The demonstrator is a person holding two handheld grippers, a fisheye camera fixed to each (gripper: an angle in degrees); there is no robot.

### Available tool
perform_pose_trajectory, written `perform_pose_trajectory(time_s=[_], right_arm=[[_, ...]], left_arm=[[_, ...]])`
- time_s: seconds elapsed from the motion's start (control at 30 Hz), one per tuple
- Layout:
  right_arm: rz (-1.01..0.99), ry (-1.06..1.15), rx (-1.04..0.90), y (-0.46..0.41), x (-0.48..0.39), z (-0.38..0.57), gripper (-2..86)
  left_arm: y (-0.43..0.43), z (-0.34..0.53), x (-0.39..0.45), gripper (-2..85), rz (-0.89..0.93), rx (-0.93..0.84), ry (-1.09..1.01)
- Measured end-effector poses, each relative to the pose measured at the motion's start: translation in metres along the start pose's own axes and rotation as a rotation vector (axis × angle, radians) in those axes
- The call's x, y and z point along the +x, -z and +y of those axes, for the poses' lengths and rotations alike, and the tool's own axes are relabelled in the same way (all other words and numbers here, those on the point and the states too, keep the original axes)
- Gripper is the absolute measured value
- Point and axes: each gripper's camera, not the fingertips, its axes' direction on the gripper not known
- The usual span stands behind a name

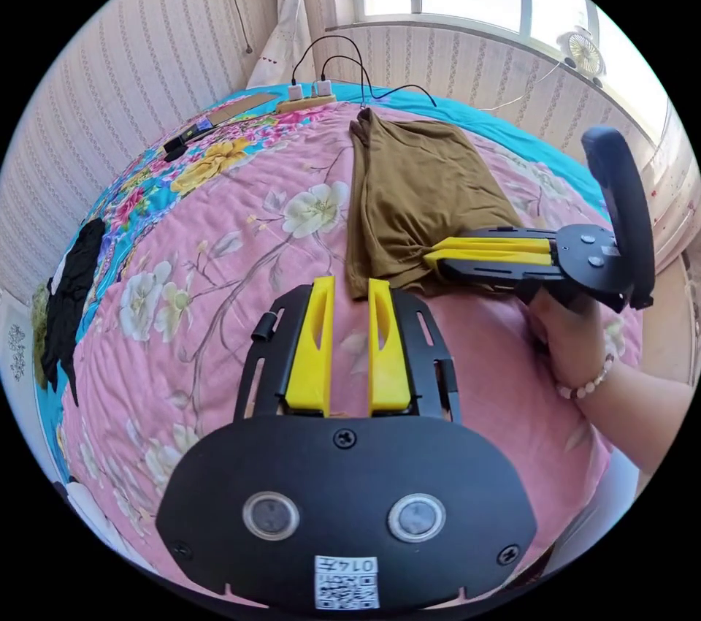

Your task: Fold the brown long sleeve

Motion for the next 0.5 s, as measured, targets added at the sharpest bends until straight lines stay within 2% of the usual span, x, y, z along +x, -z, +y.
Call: perform_pose_trajectory(time_s=[0.17, 0.27, 0.4, 0.5], right_arm=[[0.069, 0.041, 0.032, 0.023, -0.002, 0.004, 1.3], [0.036, 0.026, 0.025, 0.034, 0.007, 0.005, 1.0], [-0.085, -0.029, -0.004, 0.058, 0.023, 0.006, 0.8], [-0.219, -0.085, 0.105, 0.128, 0.017, 0.030, 0.8]], left_arm=[[-0.012, -0.011, -0.001, 0.9, 0.052, -0.062, -0.006], [0.008, -0.006, -0.003, -0.2, 0.069, -0.085, -0.013], [0.087, 0.024, -0.006, -0.6, 0.108, 0.018, -0.046], [0.151, 0.064, -0.001, -0.7, 0.111, 0.088, -0.067]])
